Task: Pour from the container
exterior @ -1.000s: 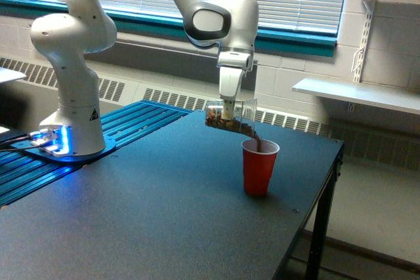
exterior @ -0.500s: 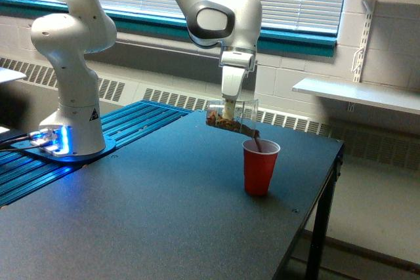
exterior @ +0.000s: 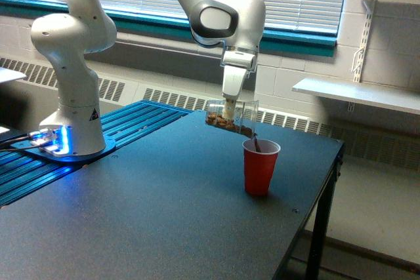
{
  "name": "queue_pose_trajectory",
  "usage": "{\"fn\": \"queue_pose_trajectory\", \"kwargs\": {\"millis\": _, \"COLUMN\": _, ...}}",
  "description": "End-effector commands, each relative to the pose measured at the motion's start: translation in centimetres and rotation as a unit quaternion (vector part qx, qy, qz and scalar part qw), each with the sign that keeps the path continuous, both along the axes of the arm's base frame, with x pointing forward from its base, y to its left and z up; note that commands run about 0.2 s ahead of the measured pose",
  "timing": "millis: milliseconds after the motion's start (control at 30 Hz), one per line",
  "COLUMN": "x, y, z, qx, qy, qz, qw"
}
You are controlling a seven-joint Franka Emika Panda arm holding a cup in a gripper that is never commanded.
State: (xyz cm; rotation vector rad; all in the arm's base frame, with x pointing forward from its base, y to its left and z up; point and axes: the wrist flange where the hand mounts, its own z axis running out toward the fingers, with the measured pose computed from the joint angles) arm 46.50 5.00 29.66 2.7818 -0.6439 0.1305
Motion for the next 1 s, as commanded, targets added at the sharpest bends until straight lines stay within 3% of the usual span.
{"fn": "queue_pose_trajectory", "kwargs": {"millis": 33, "x": 0.3, "y": 0.6, "z": 0.3, "qx": -0.007, "qy": 0.007, "qz": 0.008, "qw": 0.9999}}
{"fn": "queue_pose_trajectory", "kwargs": {"millis": 600, "x": 0.9, "y": 1.1, "z": 0.3, "qx": -0.023, "qy": 0.035, "qz": 0.007, "qw": 0.9991}}
{"fn": "queue_pose_trajectory", "kwargs": {"millis": 1000, "x": 1.4, "y": 1.4, "z": 0.4, "qx": -0.024, "qy": 0.039, "qz": -0.001, "qw": 0.9990}}
